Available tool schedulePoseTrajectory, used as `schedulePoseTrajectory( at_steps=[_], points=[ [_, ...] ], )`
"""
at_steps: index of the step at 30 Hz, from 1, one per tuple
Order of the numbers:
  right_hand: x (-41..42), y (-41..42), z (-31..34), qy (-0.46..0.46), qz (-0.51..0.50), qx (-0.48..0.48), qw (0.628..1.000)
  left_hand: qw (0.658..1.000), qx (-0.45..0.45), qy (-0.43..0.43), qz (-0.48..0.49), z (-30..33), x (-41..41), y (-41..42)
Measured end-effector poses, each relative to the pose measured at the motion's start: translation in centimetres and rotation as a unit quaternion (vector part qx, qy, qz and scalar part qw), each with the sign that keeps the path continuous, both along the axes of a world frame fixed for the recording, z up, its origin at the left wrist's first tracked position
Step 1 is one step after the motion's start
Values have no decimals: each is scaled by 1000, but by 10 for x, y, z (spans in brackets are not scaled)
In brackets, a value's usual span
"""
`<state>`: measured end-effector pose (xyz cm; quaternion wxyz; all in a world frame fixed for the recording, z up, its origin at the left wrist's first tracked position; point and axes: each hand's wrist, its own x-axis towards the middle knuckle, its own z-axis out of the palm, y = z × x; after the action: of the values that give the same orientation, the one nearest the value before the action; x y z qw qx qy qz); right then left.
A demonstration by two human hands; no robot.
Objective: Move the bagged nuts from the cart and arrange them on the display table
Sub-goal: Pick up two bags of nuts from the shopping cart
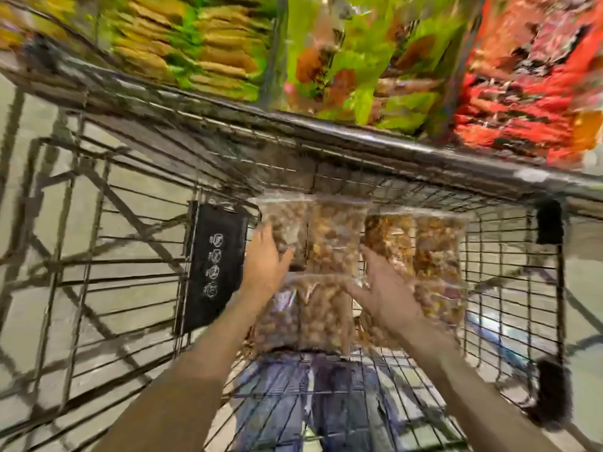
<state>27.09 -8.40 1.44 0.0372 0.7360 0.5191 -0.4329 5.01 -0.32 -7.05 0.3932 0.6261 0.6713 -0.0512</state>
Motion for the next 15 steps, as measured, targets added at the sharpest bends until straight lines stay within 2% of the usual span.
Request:
schedulePoseTrajectory(
  at_steps=[6,10,15],
  points=[
    [-3,7,-22,4,-50,-20,999,995,-8,11,102,-34,9,16],
    [-7,12,-23,59,-106,-1,993,987,-31,-3,155,-45,12,30],
    [-6,19,-24,84,-156,1,984,984,-53,-3,170,-54,12,38]
  ],
)
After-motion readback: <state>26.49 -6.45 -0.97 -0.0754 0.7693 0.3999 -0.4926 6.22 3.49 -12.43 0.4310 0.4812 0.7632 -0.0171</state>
